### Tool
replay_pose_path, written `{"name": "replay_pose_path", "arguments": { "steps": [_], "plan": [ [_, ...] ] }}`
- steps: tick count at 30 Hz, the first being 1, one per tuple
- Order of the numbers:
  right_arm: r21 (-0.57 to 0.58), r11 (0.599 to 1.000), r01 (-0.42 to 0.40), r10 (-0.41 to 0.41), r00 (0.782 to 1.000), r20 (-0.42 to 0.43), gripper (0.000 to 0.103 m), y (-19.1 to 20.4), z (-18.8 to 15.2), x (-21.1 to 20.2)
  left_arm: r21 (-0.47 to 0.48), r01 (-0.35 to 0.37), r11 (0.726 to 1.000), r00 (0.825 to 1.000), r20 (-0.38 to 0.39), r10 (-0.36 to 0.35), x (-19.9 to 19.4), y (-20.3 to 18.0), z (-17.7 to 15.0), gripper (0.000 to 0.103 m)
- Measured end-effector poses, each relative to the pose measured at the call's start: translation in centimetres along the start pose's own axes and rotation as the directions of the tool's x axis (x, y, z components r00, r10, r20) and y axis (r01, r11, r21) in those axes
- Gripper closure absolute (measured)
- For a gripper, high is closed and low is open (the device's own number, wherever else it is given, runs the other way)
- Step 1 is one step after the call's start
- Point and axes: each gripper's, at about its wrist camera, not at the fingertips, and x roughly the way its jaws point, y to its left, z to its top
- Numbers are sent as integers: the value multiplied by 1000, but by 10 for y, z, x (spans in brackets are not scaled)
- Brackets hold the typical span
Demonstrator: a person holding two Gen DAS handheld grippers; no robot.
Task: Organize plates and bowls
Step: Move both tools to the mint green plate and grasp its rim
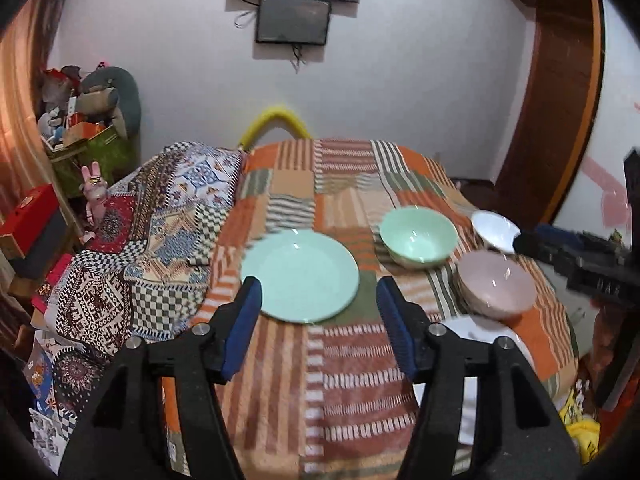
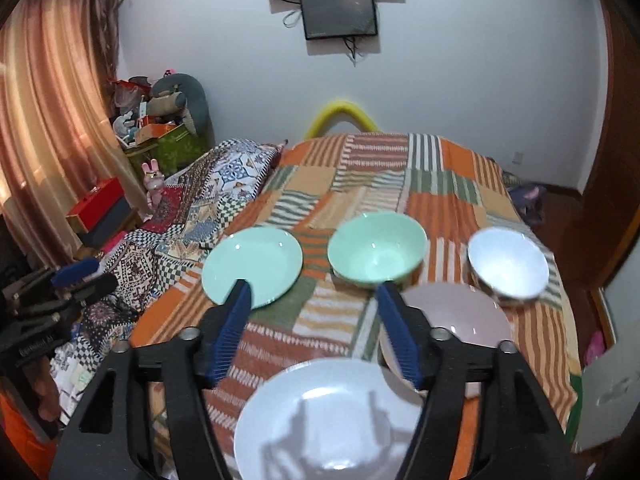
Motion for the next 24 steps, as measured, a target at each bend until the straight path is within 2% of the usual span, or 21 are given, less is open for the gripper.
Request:
{"name": "replay_pose_path", "arguments": {
  "steps": [4, 10, 17, 24],
  "plan": [
    [-26, 999, -25, 25, 1000, 4, 34, 9, 9, 12, -38, -28, 999, 999, 18, 29, 13, 21, 17, 38],
    [-50, 998, -43, 41, 999, -35, 34, 15, 17, 33, -69, -89, 994, 996, -16, 88, 52, 48, 26, 36],
    [-94, 994, -50, 39, 993, -114, 34, 23, 18, 74, -119, -71, 990, 992, -113, 57, 109, 80, 14, 36],
    [-63, 995, -82, 65, 971, -228, 34, 27, 12, 121, -146, -87, 985, 984, -167, 62, 155, 102, 6, 36]
  ]
}}
